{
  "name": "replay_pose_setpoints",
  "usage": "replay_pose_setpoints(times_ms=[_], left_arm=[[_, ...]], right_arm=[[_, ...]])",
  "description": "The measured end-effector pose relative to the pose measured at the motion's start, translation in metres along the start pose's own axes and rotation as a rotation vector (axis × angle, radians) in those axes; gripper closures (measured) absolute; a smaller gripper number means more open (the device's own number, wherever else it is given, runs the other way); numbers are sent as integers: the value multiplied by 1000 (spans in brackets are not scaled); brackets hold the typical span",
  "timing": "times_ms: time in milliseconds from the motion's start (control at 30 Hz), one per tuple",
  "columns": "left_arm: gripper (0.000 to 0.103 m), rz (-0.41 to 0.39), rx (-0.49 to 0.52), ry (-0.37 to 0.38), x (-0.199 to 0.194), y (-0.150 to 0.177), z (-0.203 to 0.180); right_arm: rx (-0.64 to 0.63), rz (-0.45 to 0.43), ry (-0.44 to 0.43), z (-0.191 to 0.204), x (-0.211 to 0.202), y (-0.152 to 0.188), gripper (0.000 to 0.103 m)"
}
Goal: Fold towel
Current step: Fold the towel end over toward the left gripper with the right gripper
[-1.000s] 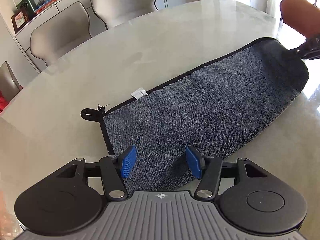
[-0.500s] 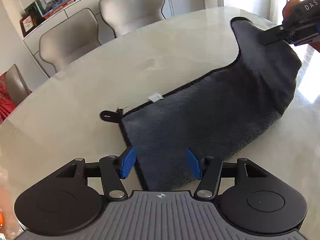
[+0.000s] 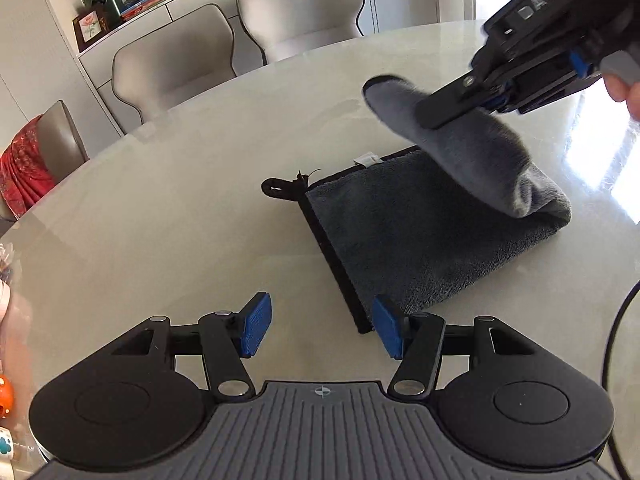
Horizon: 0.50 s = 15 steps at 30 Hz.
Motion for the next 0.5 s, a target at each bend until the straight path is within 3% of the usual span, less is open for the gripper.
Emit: replay_pose_setpoints(times_ms=[300,500], left_arm=[[44,11,-25,-4,-2,13,12],[44,13,-33,-2,-1,14,12]], right_arm=[[-25,69,-20,20,31,8,93],[-54,108,30,20,49,17,93]])
Point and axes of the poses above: each gripper's, at about its wrist camera, not at the fingertips, and x roughly the way its jaws point, z to its left, y to its underside, the point moved 1 cm from there along x, roughly the way its jaws point, and after that the axes turned 4 degrees about y, right-handed, at the moved point
